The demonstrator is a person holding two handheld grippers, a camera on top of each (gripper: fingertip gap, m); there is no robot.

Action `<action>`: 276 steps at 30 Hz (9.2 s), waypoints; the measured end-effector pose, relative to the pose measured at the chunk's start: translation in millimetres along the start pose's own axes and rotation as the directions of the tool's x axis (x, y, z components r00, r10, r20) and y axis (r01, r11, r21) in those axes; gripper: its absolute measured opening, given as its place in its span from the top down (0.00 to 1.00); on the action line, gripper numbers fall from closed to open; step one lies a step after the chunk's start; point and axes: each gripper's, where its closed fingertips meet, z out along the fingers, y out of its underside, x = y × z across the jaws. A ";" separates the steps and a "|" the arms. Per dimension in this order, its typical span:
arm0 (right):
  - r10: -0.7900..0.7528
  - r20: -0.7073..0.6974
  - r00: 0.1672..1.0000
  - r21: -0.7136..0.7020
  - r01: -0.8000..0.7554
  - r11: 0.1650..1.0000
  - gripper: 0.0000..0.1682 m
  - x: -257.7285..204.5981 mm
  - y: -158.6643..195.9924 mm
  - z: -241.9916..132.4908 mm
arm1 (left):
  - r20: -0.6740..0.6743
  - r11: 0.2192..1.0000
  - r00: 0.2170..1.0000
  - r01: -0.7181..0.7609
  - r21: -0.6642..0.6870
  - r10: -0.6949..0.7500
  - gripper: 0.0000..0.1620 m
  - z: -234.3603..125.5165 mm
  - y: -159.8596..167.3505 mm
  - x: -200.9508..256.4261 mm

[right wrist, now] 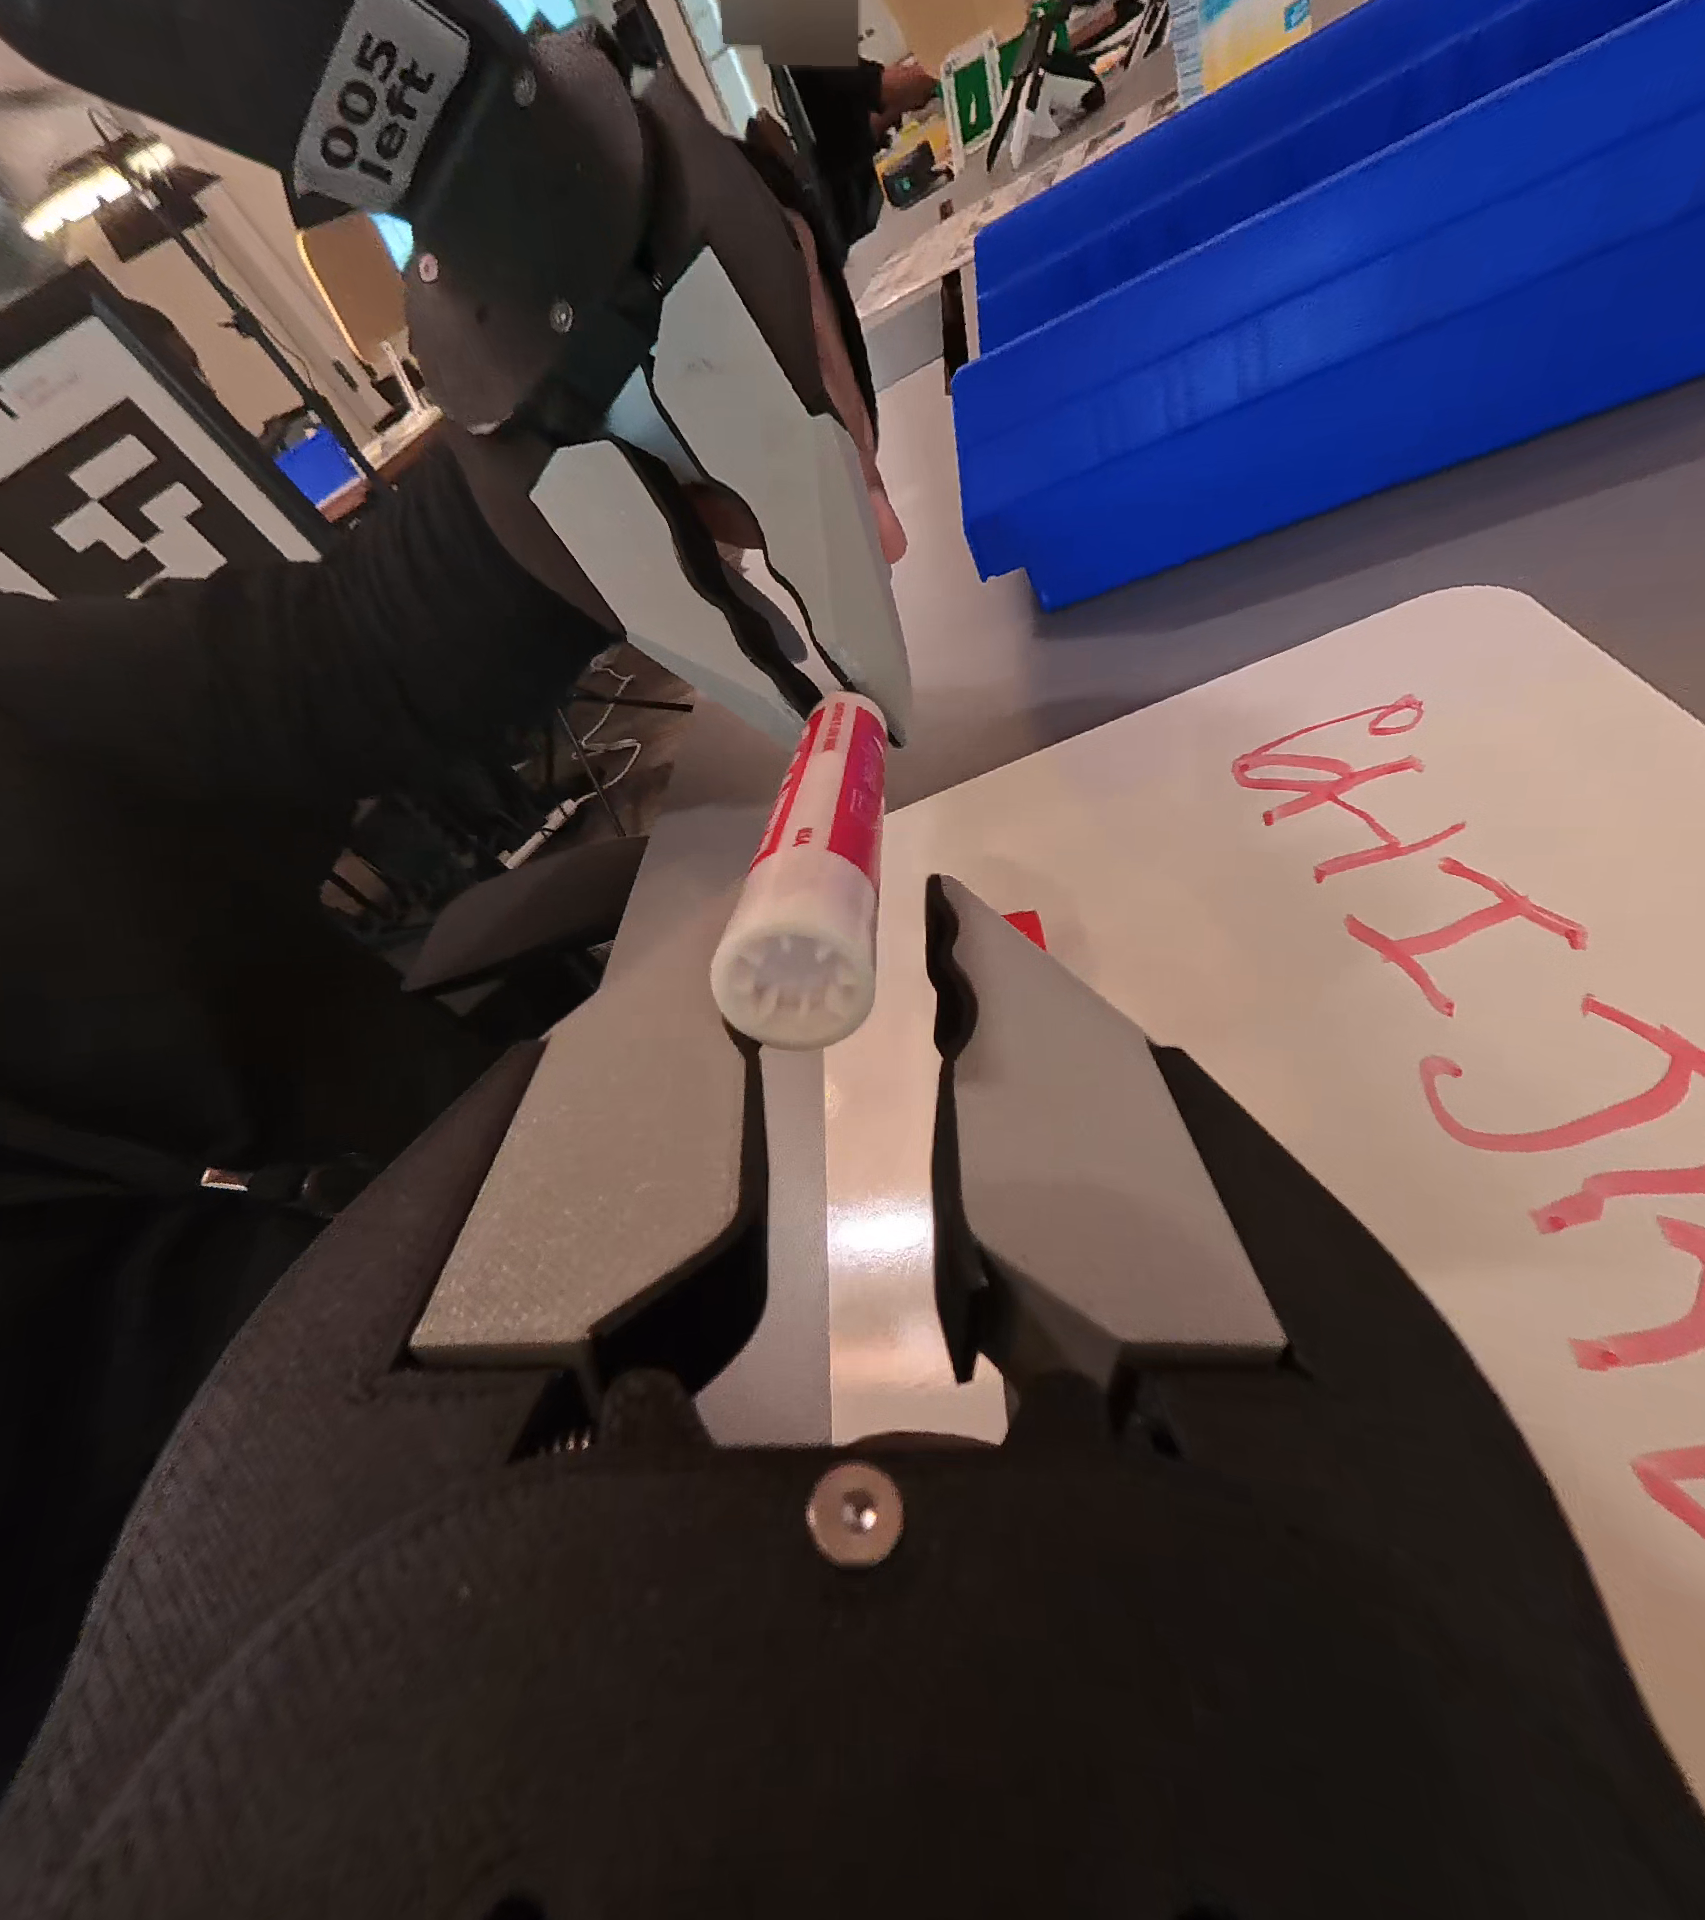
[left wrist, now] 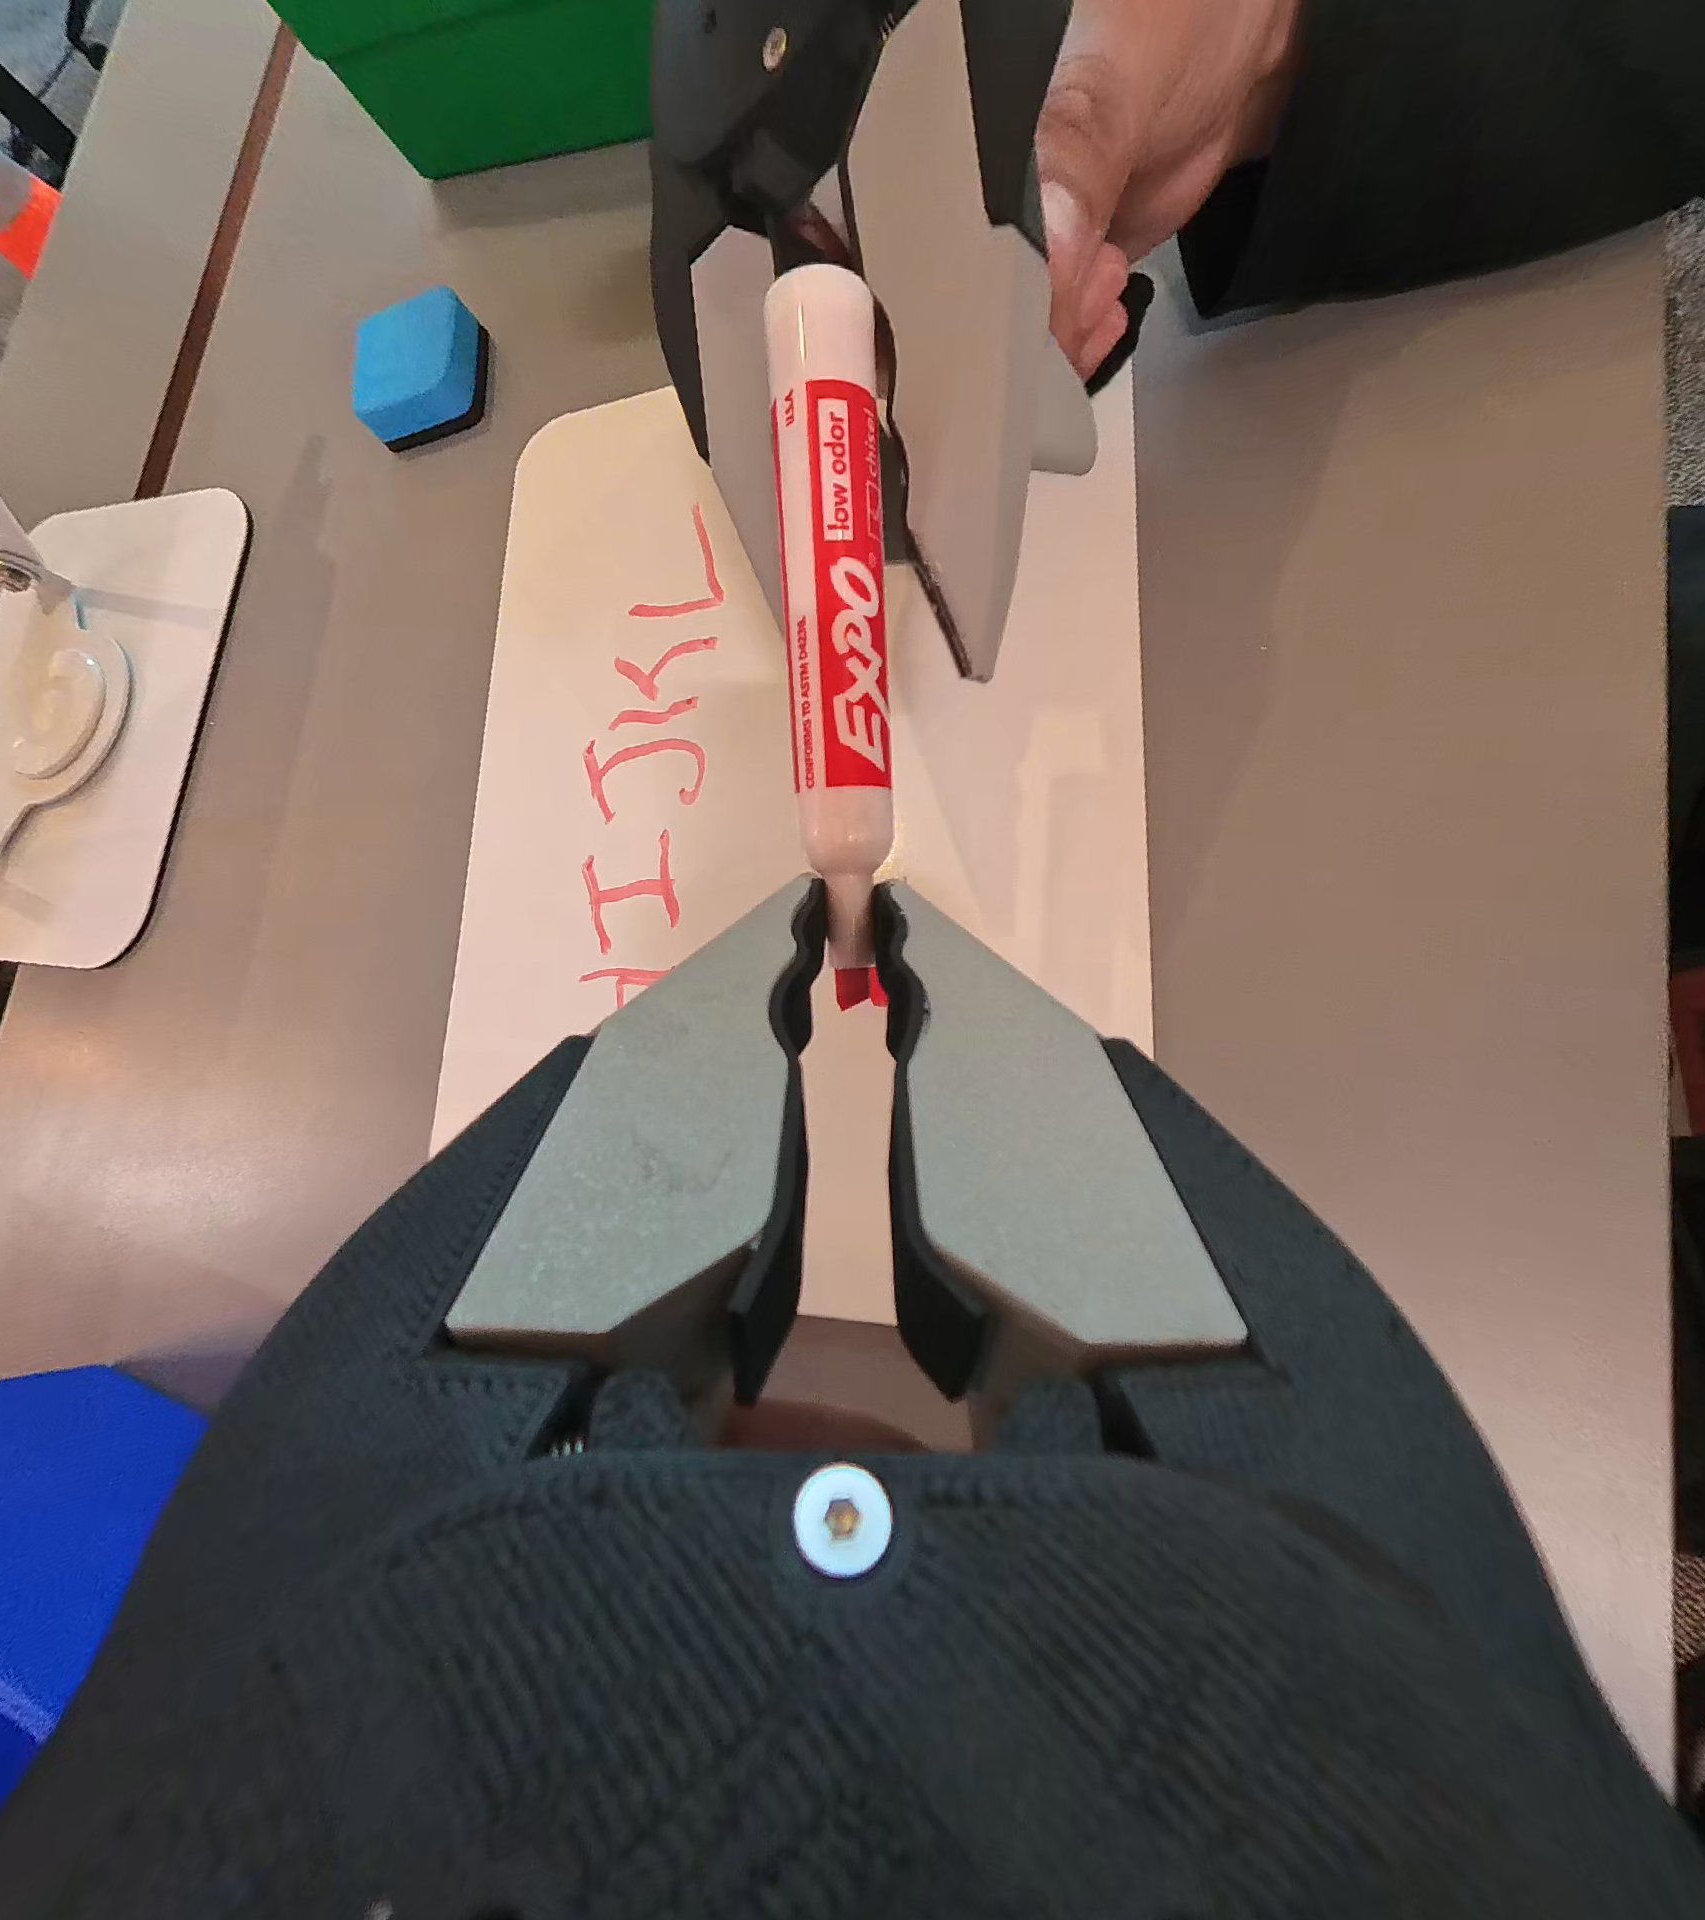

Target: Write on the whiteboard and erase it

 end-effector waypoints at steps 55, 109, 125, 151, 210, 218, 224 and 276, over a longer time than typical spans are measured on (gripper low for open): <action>-0.008 -0.080 0.997 0.028 0.010 1.000 0.85 9.3 -5.2 -13.0 | 0.070 0.997 0.997 -0.027 0.074 0.022 0.96 13.8 -16.7 -4.1; -0.079 -0.171 0.982 -0.093 0.063 0.994 0.84 18.2 12.3 -2.5 | 0.087 0.996 0.992 -0.088 -0.016 0.089 0.96 14.5 -4.3 -6.4; -0.155 -0.127 0.980 -0.190 0.129 0.973 0.85 8.7 26.5 -1.6 | 0.088 0.996 0.992 -0.091 -0.013 0.092 0.96 11.4 0.5 -5.4; -0.142 -0.137 0.980 -0.249 0.104 0.963 0.82 14.1 40.1 12.4 | 0.066 0.997 0.997 -0.051 0.059 0.047 0.96 26.4 -10.8 5.1; -0.139 -0.278 0.951 -0.248 0.069 0.966 0.83 27.7 28.1 -7.3 | 0.216 0.718 0.731 0.680 -0.149 -0.648 0.86 55.8 53.8 14.9; -0.169 -0.212 0.962 -0.325 0.093 0.941 0.83 19.1 46.5 -13.6 | 0.000 0.919 0.936 0.347 -0.190 -0.353 0.90 55.0 48.6 30.2; -0.179 -0.156 0.971 -0.344 0.117 0.932 0.83 11.8 54.1 -12.7 | 0.005 0.997 0.999 0.050 -0.053 -0.049 0.90 49.0 51.4 26.1; -0.238 -0.178 0.955 -0.360 0.162 0.919 0.83 9.3 55.7 5.0 | 0.077 0.974 0.990 -0.128 0.186 0.115 0.90 40.0 -1.5 27.1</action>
